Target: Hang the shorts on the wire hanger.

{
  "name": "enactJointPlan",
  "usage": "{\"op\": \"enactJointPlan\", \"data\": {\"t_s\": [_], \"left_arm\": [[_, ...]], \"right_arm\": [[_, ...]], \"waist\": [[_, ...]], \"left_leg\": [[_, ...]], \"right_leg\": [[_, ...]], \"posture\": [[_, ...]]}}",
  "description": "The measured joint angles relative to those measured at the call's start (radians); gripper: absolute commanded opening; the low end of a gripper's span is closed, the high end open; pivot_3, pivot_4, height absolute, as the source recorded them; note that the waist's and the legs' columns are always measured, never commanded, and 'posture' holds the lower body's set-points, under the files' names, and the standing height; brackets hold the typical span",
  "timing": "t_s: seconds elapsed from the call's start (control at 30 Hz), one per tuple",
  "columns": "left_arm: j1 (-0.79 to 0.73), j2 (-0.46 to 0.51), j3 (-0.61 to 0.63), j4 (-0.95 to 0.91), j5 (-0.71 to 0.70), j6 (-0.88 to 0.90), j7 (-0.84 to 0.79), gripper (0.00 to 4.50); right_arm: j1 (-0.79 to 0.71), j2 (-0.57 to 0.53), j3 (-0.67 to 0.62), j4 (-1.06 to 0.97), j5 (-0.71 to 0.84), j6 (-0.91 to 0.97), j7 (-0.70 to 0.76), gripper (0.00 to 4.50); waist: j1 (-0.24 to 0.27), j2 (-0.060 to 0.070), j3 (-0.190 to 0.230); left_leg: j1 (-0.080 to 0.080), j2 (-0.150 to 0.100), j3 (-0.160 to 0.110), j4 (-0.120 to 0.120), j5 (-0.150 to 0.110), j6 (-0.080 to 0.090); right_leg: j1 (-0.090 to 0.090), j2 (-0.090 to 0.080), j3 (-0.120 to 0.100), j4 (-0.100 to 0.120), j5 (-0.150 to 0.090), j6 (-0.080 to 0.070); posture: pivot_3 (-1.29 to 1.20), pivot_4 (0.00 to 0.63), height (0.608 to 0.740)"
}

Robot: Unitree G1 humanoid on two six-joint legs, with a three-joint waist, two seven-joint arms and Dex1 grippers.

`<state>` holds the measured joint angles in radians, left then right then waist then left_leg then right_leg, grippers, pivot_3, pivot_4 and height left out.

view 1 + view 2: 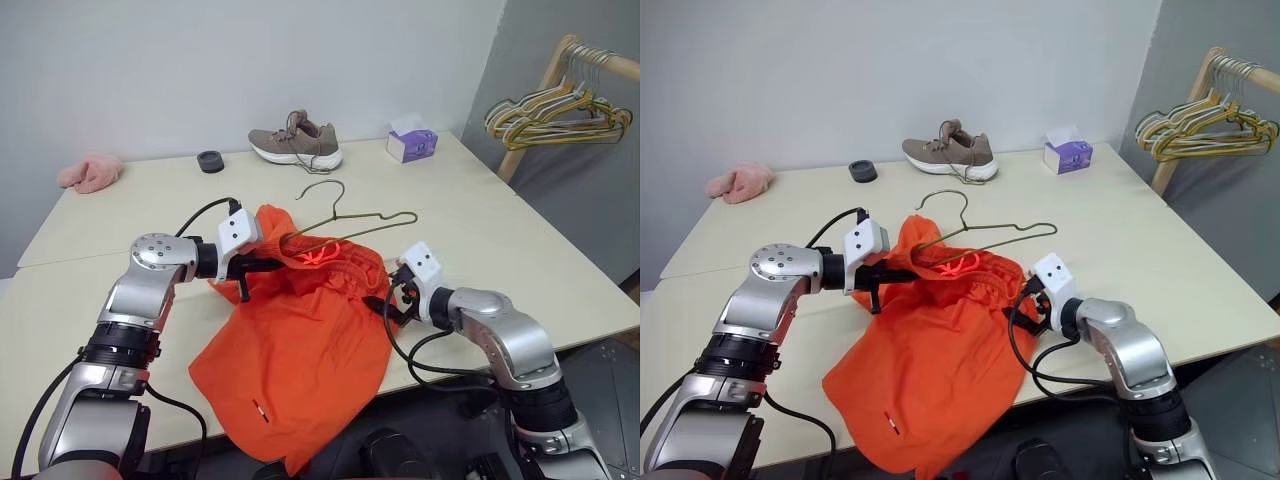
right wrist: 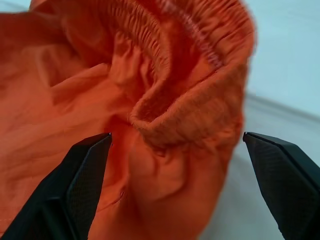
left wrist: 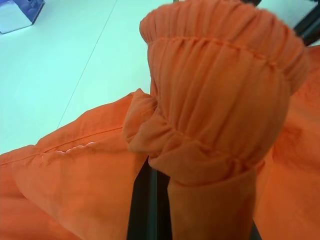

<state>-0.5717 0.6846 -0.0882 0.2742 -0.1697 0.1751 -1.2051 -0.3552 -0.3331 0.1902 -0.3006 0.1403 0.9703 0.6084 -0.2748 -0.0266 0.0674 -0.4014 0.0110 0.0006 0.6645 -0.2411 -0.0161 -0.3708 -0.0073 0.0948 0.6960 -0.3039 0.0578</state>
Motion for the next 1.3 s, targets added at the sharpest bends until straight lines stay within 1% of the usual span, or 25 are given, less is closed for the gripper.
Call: {"op": "enactJointPlan", "data": {"t_s": [0.07, 0.17, 0.23, 0.4, 0.47, 0.53, 0.6, 0.7, 0.77, 0.87, 0.93, 1.0, 1.1, 1.3], "left_arm": [[0.009, 0.0, 0.005, -0.002, -0.006, 0.0, 0.006, 0.0], [0.016, 0.002, 0.006, -0.006, -0.007, 0.003, 0.015, 0.0], [0.017, 0.004, 0.006, -0.018, -0.007, 0.009, 0.016, 0.0], [0.033, 0.016, 0.017, -0.042, -0.019, 0.025, 0.019, 0.0], [0.05, 0.017, 0.025, -0.058, -0.037, 0.053, 0.019, 0.0], [0.074, 0.018, 0.041, -0.092, -0.079, 0.107, 0.015, 0.0], [0.101, 0.039, 0.06, -0.144, -0.138, 0.188, -0.003, 0.0], [0.137, 0.109, 0.086, -0.212, -0.226, 0.301, -0.063, 0.0], [0.148, 0.148, 0.095, -0.237, -0.265, 0.35, -0.095, 0.0], [0.151, 0.179, 0.095, -0.253, -0.296, 0.382, -0.128, 0.0], [0.153, 0.223, 0.094, -0.258, -0.301, 0.387, -0.167, 0.0], [0.153, 0.249, 0.091, -0.262, -0.299, 0.38, -0.196, 0.0], [0.154, 0.261, 0.069, -0.262, -0.289, 0.361, -0.223, 0.0], [0.155, 0.269, 0.026, -0.221, -0.229, 0.28, -0.224, 0.0]], "right_arm": [[0.0, -0.001, 0.013, 0.019, -0.004, -0.007, -0.01, 4.47], [0.0, 0.022, 0.027, 0.054, -0.021, -0.049, -0.06, 3.9], [0.0, 0.043, 0.027, 0.079, -0.036, -0.078, -0.1, 3.25], [0.0, 0.068, 0.006, 0.111, -0.04, -0.123, -0.159, 1.4], [0.0, 0.07, -0.003, 0.113, -0.038, -0.139, -0.168, 0.65], [0.0, 0.065, -0.022, 0.113, -0.033, -0.15, -0.169, 0.04], [0.0, 0.051, -0.048, 0.109, -0.004, -0.151, -0.15, 0.04], [0.0, -0.009, -0.099, 0.105, 0.046, -0.136, -0.102, 0.04], [0.0, -0.034, -0.122, 0.103, 0.083, -0.124, -0.077, 0.04], [-0.009, -0.054, -0.129, 0.104, 0.114, -0.113, -0.063, 0.04], [-0.025, -0.088, -0.132, 0.109, 0.124, -0.112, -0.052, 0.04], [-0.04, -0.099, -0.134, 0.11, 0.137, -0.113, -0.045, 0.04], [-0.046, -0.108, -0.134, 0.11, 0.15, -0.113, -0.045, 0.04], [-0.046, -0.119, -0.133, 0.103, 0.158, -0.11, -0.045, 0.04]], "waist": [[0.0, 0.0, 0.0], [0.0, 0.0, 0.0], [0.001, 0.0, 0.0], [0.001, 0.0, 0.0], [0.001, 0.0, 0.0], [0.002, 0.0, 0.0], [0.002, 0.0, 0.0], [0.002, 0.0, 0.0], [0.003, 0.0, 0.0], [0.005, 0.0, 0.0], [0.005, 0.0, 0.0], [0.005, 0.0, 0.0], [0.007, 0.0, 0.0], [0.012, 0.0, 0.0]], "left_leg": [[0.0, 0.0, 0.0, 0.0, 0.0, 0.0], [0.0, 0.0, 0.0, 0.0, 0.0, 0.0], [0.0, 0.0, 0.0, 0.0, 0.0, 0.0], [0.0, 0.0, 0.0, 0.0, 0.0, 0.0], [0.0, 0.0, 0.0, 0.0, 0.0, 0.0], [0.0, 0.0, 0.0, 0.0, 0.0, 0.0], [0.0, 0.0, 0.0, 0.0, 0.0, 0.0], [0.0, 0.0, 0.0, -0.001, 0.0, 0.0], [0.0, 0.0, 0.0, -0.001, 0.0, 0.0], [0.0, 0.0, 0.001, -0.001, 0.0, 0.0], [0.0, 0.0, 0.001, -0.001, 0.0, 0.0], [0.0, 0.0, 0.001, -0.001, 0.0, 0.0], [0.0, 0.0, 0.001, -0.001, 0.0, 0.0], [0.0, 0.001, 0.002, -0.001, 0.0, 0.0]], "right_leg": [[0.0, 0.0, 0.0, 0.0, 0.0, 0.0], [0.0, 0.0, 0.0, 0.0, 0.0, 0.0], [0.0, 0.0, 0.0, 0.0, 0.0, 0.0], [0.0, 0.0, 0.0, 0.0, 0.0, 0.0], [0.0, 0.0, 0.0, 0.0, 0.0, 0.0], [0.0, 0.0, 0.0, 0.0, 0.0, 0.0], [-0.001, 0.0, 0.0, 0.0, 0.0, 0.0], [-0.001, 0.0, 0.0, 0.0, 0.0, 0.0], [0.0, 0.0, 0.0, 0.0, 0.0, 0.0], [0.0, 0.001, 0.0, 0.0, -0.003, 0.004], [-0.001, 0.001, 0.0, -0.001, -0.003, 0.004], [-0.001, 0.001, 0.0, -0.001, -0.003, 0.003], [0.0, 0.001, 0.001, -0.001, -0.003, 0.003], [-0.001, 0.001, 0.001, -0.001, -0.003, 0.003]], "posture": [[-0.23, 0.009, 0.74], [-0.22, 0.006, 0.74], [-0.22, 0.006, 0.74], [-0.21, 0.004, 0.74], [-0.21, 0.001, 0.74], [-0.21, 0.001, 0.74], [-0.21, 0.001, 0.74], [-0.21, 0.001, 0.74], [-0.21, 0.001, 0.74], [-0.21, 0.001, 0.74], [-0.21, 0.001, 0.74], [-0.21, 0.001, 0.74], [-0.21, 0.001, 0.74], [-0.22, 0.004, 0.74]]}}
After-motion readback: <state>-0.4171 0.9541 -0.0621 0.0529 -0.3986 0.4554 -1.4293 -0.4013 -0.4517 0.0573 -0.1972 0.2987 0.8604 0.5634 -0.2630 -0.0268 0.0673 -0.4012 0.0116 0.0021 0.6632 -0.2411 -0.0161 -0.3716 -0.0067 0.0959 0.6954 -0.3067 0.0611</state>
